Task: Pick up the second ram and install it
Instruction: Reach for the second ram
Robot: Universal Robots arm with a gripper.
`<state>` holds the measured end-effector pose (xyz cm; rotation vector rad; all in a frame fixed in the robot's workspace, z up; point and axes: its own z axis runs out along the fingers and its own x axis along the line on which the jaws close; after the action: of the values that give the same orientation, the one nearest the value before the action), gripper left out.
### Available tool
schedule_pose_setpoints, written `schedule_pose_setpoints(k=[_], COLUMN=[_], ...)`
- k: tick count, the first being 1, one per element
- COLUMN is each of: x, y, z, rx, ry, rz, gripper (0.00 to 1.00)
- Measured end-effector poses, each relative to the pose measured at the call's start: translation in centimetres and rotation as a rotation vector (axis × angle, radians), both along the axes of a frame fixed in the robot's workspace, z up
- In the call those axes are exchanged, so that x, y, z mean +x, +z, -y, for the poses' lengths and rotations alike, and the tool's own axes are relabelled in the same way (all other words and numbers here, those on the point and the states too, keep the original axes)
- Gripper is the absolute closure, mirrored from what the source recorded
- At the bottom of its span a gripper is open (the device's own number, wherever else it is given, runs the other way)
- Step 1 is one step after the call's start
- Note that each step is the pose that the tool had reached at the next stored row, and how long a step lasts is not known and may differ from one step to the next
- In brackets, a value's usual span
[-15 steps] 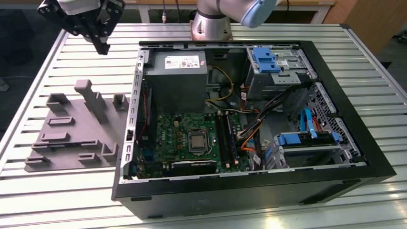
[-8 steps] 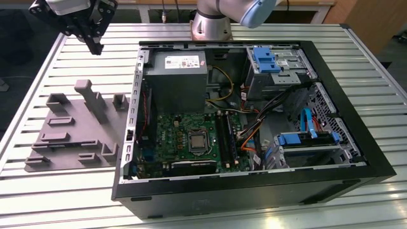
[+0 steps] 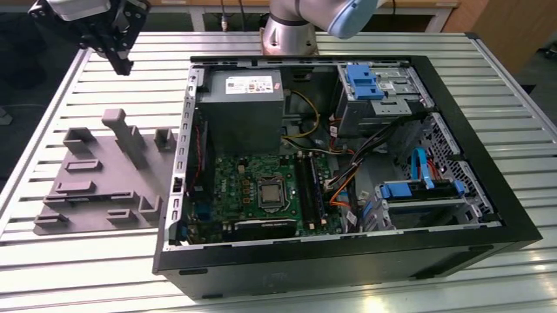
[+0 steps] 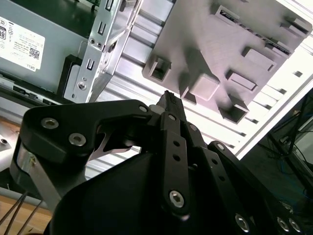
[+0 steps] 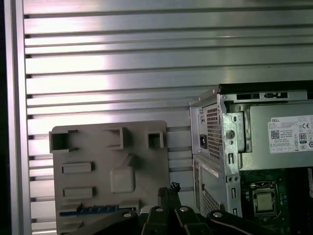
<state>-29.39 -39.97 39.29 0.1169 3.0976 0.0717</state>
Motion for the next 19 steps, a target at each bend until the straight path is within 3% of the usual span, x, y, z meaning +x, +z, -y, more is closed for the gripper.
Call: schedule_pose_setpoints(k=[19], x=[-1.70], y=[0.00], z=[0.00], rx=[-0.0001], ry=[0.000], rz=[-0.0001], gripper=[0.89])
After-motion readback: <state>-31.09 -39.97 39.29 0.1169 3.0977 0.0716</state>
